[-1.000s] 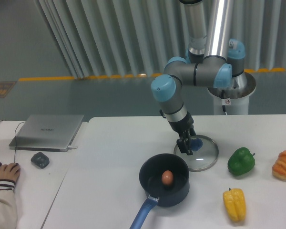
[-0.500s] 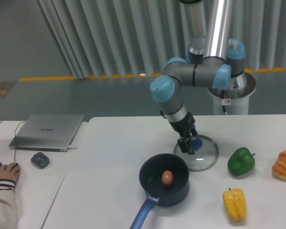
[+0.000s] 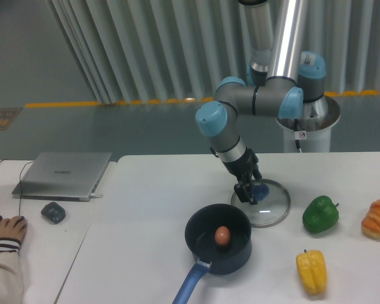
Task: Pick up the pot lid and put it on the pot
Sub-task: 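Close the gripper on the blue knob of the lid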
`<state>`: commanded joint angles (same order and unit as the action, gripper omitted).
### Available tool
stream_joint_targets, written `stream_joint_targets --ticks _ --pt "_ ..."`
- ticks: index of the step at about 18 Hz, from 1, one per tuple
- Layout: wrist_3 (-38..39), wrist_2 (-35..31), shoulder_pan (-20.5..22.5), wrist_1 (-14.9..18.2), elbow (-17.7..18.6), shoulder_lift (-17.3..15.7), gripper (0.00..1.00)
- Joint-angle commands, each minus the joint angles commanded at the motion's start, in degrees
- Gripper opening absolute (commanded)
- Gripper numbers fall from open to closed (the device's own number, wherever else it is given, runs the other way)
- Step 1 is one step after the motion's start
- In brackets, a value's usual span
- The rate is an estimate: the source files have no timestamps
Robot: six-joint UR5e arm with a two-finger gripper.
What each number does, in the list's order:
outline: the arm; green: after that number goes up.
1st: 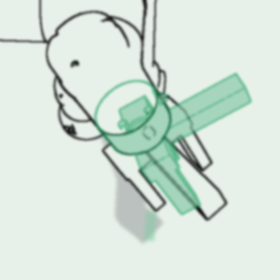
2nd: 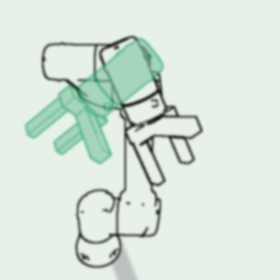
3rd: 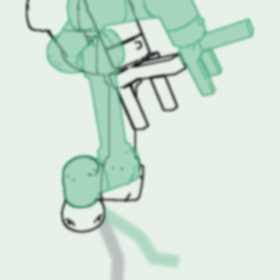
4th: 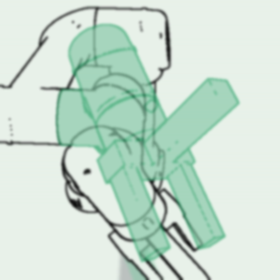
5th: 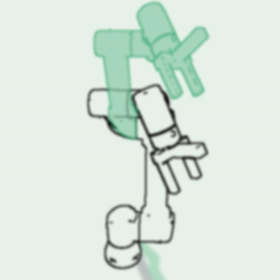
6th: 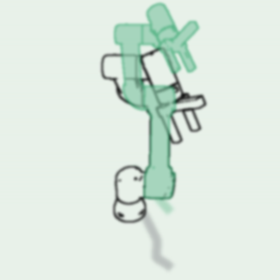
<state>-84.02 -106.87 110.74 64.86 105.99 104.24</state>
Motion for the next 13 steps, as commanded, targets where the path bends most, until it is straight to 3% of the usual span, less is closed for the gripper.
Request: stream_joint_targets --ticks 1,2,7,13 --pt "0.09 0.0 0.0 0.0 0.0 0.09 0.99" --pt "0.61 0.0 0.0 0.0 0.0 0.17 0.88" --pt "1.67 0.0 0.0 0.09 -0.7 0.18 0.63" --pt "1.58 0.09 0.0 0.17 -1.58 0.26 0.48"
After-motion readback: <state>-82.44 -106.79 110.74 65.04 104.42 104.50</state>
